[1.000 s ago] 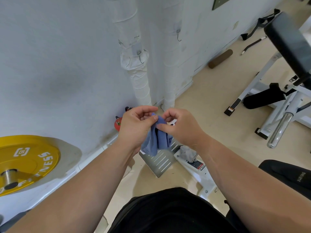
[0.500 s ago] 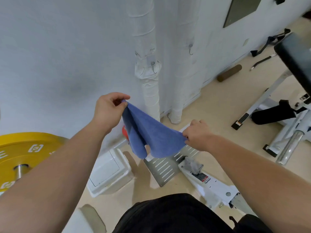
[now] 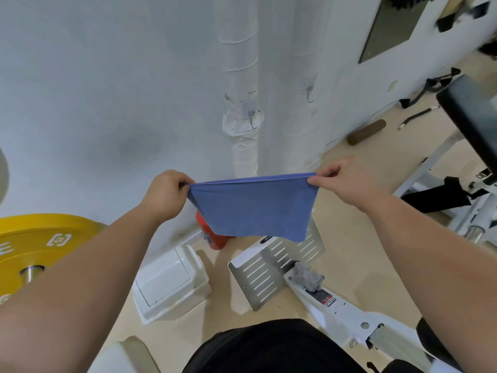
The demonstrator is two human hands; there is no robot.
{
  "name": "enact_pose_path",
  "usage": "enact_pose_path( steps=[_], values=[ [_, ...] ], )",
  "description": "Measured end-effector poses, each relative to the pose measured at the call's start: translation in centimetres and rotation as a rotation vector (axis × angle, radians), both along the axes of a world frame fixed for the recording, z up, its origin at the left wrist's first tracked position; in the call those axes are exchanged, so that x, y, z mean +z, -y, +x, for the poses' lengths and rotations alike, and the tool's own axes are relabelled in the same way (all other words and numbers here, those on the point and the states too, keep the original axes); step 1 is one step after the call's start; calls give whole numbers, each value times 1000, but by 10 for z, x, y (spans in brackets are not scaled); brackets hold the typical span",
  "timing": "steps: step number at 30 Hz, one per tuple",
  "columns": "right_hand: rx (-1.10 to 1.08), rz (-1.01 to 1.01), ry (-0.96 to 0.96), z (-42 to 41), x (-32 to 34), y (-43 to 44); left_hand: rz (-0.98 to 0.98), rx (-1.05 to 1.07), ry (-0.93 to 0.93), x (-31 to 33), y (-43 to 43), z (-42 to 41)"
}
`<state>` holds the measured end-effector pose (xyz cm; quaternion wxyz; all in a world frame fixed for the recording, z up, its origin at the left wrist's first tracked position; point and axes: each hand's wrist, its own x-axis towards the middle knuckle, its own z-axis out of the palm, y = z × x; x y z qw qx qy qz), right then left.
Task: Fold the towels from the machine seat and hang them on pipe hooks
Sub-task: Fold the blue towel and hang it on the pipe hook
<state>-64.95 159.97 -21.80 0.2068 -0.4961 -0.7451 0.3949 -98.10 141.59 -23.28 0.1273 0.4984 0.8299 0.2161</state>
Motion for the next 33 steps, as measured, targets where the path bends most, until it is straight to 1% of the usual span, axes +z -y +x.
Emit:
enact_pose_path(
  steps=[2,5,6,7,8,10,11,12,13,16,17,19,21,25,27,30,33],
  values=[
    [-44,-129,-120,2,6,0,38,99,206,2,-4,1],
    [-97,-233,-300,5,7,-4,115,158,525,5,-8,5],
    [-100,-269,-327,8,6,-5,148,164,607,7,-9,7],
    [-92,-293,-309,10,4,-6,175,166,677,8,-9,8],
    [-77,-298,-243,13,3,-6,193,165,731,9,-11,10],
    [-64,-244,-33,15,1,-5,186,174,772,8,-13,14],
    [-75,-229,24,14,1,-3,175,192,779,8,-14,16],
    [-98,-229,31,14,-1,-3,169,223,791,7,-14,18],
    [-128,-254,-11,12,-3,-1,168,264,810,6,-15,21],
    [-223,-376,-227,4,-5,13,186,371,868,4,-18,40],
    [-250,-405,-274,-1,-6,20,196,389,879,4,-19,48],
    [-297,-457,-335,-14,-9,35,199,381,881,4,-22,66],
    [-322,-503,-398,-30,-14,51,184,328,869,7,-25,85],
    [-198,-502,-512,-57,-15,78,203,260,960,12,-28,118],
    [-144,-498,-538,-63,-10,88,253,223,953,13,-27,130],
    [-44,-490,-541,-62,-7,94,312,175,950,15,-21,138],
    [40,-405,-500,-55,-11,95,292,128,982,13,-15,139]
  ],
)
